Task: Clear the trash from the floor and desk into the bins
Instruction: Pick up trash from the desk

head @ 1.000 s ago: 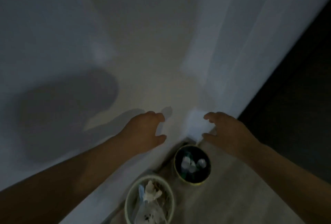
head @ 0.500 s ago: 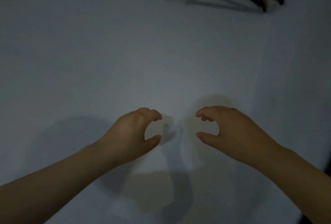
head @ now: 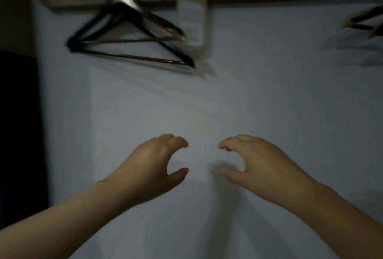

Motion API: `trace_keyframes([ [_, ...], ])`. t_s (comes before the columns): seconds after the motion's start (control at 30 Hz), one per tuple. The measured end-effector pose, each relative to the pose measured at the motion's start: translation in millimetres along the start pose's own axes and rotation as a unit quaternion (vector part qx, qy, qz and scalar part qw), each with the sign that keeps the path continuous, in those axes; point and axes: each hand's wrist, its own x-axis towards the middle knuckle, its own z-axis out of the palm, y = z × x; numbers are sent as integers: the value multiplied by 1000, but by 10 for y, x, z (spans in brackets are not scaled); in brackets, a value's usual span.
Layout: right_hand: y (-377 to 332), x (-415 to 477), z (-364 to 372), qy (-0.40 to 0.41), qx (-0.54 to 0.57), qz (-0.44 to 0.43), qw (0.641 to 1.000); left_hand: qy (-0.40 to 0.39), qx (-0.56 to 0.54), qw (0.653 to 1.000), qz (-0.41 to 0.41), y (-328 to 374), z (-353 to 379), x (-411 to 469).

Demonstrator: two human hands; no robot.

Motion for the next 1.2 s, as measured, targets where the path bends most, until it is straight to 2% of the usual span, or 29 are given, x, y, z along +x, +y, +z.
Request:
trace_keyframes([
  [0.3, -2154, 805, 323, 16, 104, -174, 979, 14, 103, 982, -156, -1410, -1351, -1616],
  [0.67, -4852, 1136, 774, -5, 214, -323, 922, -9, 177, 938, -298, -2429, -2587, -3630],
  [0.97, -6339, 1465, 1172, -25, 244, -406, 880, -21, 210, 894, -394, -3124, -3031, -4606],
  [1.2, -7265, 2003, 1737, -47, 279, -456, 844, -9, 245, 850, -467, -3918, -3194, -5165],
])
